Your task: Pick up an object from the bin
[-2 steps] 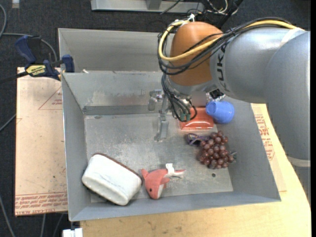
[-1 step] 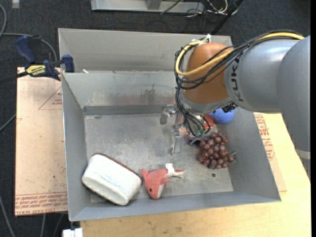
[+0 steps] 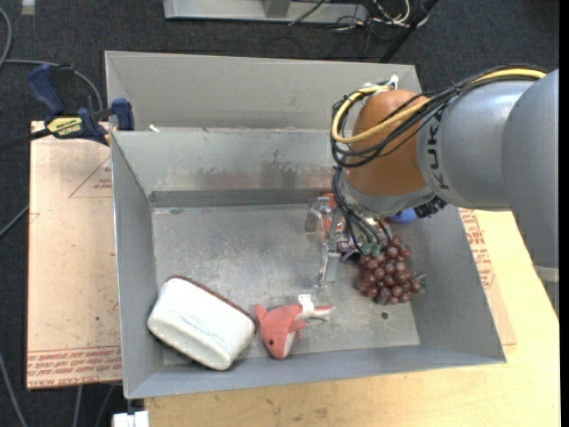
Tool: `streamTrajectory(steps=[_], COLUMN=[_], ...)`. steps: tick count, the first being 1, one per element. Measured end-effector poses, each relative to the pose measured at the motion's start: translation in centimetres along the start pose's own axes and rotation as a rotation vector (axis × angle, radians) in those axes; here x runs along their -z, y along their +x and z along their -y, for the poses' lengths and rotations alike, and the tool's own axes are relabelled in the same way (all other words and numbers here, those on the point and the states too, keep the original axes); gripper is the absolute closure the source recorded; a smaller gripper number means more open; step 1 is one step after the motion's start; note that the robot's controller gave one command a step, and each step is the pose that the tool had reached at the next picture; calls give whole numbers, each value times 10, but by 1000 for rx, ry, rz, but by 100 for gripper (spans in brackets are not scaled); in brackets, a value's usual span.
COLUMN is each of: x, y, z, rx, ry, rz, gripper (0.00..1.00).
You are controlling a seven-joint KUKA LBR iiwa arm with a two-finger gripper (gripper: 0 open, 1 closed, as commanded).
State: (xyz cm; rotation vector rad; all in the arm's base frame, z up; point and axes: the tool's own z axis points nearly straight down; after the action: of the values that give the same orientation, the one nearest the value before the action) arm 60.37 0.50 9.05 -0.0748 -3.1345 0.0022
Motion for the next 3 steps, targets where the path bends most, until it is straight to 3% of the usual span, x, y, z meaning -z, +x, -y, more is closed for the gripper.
streamTrajectory(steps=[1, 2, 3], x=[15, 20, 21], y=[1, -16, -25], z=[1, 42, 82], rx=[-164, 14, 63], ry=[-6, -4, -1], rz=[6, 7, 9], gripper=[0, 0, 0])
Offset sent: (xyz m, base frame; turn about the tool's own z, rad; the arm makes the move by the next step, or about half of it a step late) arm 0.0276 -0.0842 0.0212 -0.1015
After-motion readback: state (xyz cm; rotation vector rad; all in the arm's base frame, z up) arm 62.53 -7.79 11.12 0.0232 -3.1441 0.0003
